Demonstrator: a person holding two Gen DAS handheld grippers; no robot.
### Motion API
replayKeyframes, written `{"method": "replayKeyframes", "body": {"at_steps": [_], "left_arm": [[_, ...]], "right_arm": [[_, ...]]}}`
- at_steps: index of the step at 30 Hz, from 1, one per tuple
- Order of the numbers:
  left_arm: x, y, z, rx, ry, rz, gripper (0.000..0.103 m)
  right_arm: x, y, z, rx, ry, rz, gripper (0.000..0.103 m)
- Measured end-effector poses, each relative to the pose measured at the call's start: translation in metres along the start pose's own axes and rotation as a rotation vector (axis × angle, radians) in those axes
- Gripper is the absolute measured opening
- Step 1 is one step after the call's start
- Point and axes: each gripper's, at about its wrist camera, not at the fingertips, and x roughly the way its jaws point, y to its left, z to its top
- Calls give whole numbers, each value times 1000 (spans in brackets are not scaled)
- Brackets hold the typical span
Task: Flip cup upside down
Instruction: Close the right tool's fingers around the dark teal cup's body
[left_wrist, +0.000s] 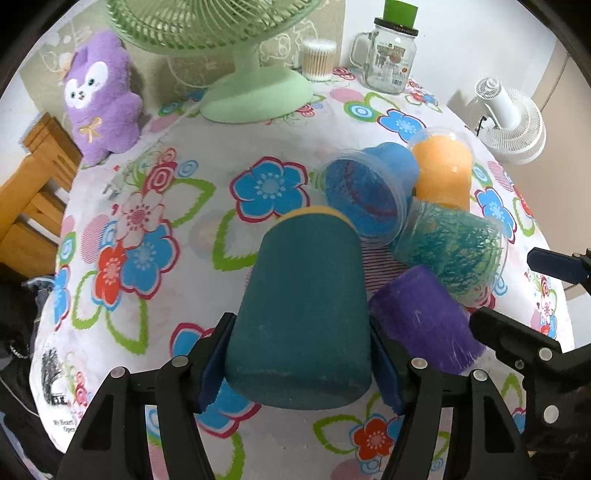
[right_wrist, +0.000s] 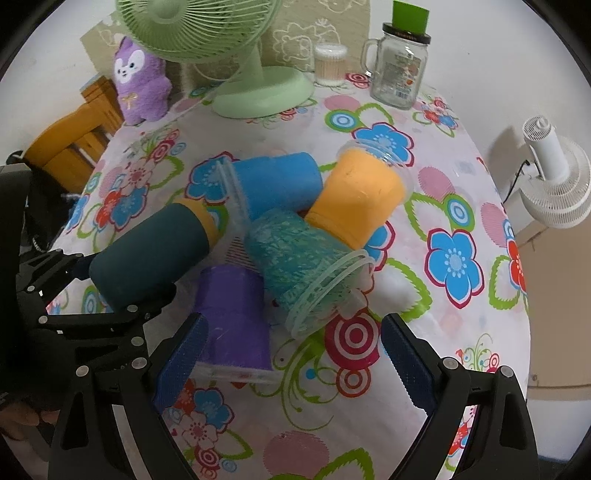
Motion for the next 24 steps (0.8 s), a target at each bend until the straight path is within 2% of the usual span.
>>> {"method": "replayKeyframes", "body": {"at_steps": [12, 20, 24], "left_arm": [[-22, -5, -49, -93, 38, 56, 68], [-20, -21, -100, -292, 97, 69, 67], [-18, -31, -115, -434, 119, 28, 67]], "right_arm": [[-11, 21, -19, -136, 20, 82, 96], [-7, 16, -42, -213, 68, 103, 96], [-7, 7, -50, -232, 82, 98, 96]]}}
